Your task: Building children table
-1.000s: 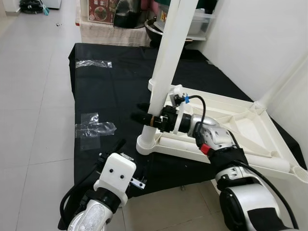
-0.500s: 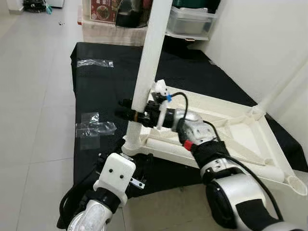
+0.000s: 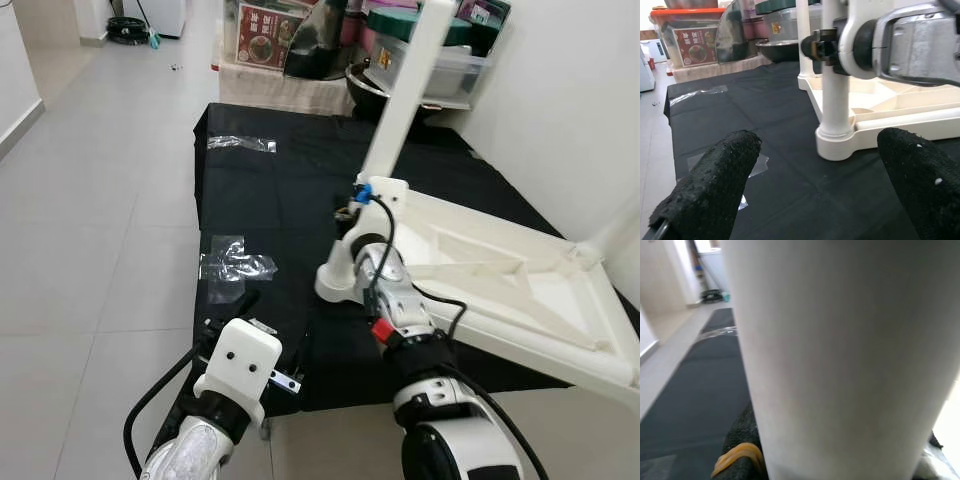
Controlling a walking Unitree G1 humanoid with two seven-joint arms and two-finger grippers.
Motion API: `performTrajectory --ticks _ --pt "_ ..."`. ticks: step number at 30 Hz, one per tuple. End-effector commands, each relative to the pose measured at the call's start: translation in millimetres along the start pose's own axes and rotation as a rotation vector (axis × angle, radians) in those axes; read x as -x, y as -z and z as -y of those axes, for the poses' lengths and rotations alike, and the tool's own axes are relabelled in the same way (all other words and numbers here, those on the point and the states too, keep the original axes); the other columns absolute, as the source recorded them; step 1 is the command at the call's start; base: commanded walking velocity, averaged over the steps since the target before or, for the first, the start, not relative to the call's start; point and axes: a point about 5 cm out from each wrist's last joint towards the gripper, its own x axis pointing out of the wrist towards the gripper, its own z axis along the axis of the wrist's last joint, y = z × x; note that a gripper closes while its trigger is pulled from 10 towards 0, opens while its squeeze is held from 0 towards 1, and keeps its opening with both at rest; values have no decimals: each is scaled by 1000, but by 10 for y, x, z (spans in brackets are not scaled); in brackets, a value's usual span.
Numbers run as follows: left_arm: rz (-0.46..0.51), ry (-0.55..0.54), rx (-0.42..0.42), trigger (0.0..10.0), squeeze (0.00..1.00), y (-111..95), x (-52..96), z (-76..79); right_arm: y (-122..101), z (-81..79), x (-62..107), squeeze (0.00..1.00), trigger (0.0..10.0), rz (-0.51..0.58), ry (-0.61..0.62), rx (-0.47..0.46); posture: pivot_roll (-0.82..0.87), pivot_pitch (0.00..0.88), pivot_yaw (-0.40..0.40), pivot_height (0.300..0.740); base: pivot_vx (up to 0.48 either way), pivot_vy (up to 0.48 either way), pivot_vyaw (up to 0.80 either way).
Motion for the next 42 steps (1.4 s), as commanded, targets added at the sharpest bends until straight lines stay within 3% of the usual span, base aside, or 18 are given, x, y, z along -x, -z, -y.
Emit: performTrajectory --ticks 1,2,3,4,8,9,12,13,14,17,22,23,25,29,30,33,39,42 --pt "-10 15 -6 10000 0 27 -10 26 279 -267 158 0 10000 -94 -57 -123 142 76 -193 740 0 0 0" --pt "-11 14 -5 10000 0 28 -9 26 279 -330 168 122 10000 -106 -106 -181 142 76 -193 740 0 0 0" --pt "-11 14 -5 10000 0 28 -9 26 279 -330 168 122 10000 -106 -106 -181 142 76 -193 740 0 0 0" --pt "-11 13 -5 10000 0 31 -8 28 280 -380 178 1000 10000 -119 -158 -222 139 73 -200 740 0 0 0" --pt "-12 14 -4 10000 0 36 -10 34 210 -399 176 1000 10000 -92 -186 -273 138 66 -197 740 0 0 0" --pt "-12 14 -2 10000 0 39 -12 36 138 -380 141 0 10000 -63 -237 -287 139 60 -197 740 0 0 0" --pt "-7 18 2 10000 0 36 -26 35 95 -476 174 0 10000 -114 -673 -303 125 79 -195 740 0 0 0" --pt "-4 20 -3 10000 0 31 -34 34 131 -462 208 0 10000 -138 -762 -278 128 78 -197 740 0 0 0" --pt "-4 20 -3 10000 0 31 -34 34 131 -462 208 0 10000 -138 -762 -278 128 78 -197 740 0 0 0" --pt "3 23 5 10000 0 2 -44 28 158 -301 237 0 10000 -210 -1014 -190 123 106 -200 740 0 0 0" --pt "2 28 11 10000 0 -2 -39 37 79 -245 241 0 10000 -211 -1145 -129 119 100 -201 740 0 0 0" --pt "1 36 5 10000 0 6 -43 42 10 -241 241 0 10000 -219 -1244 -118 112 109 -197 740 0 0 0" --pt "2 27 20 10000 0 -1 -57 44 -13 -282 243 0 10000 -233 -1318 -50 109 104 -197 740 0 0 0" --pt "4 28 24 10000 0 -6 -71 42 -34 -358 232 0 10000 -223 -1345 -2 111 124 -199 740 0 0 0" --pt "4 31 25 10000 0 -5 -73 43 -65 -443 214 0 0 -197 -1336 3 104 122 -196 740 0 0 0" --pt "2 31 23 10000 0 4 -75 35 -101 -515 253 0 0 -169 -1387 -17 97 136 -185 740 0 0 0" --pt "-3 28 17 10000 0 22 -89 18 -85 -579 231 0 0 -129 -1301 41 81 133 -171 740 0 0 0" --pt "-9 11 0 10000 0 37 -80 -51 -124 -489 65 0 0 -56 -976 29 92 152 -172 740 0 0 0"
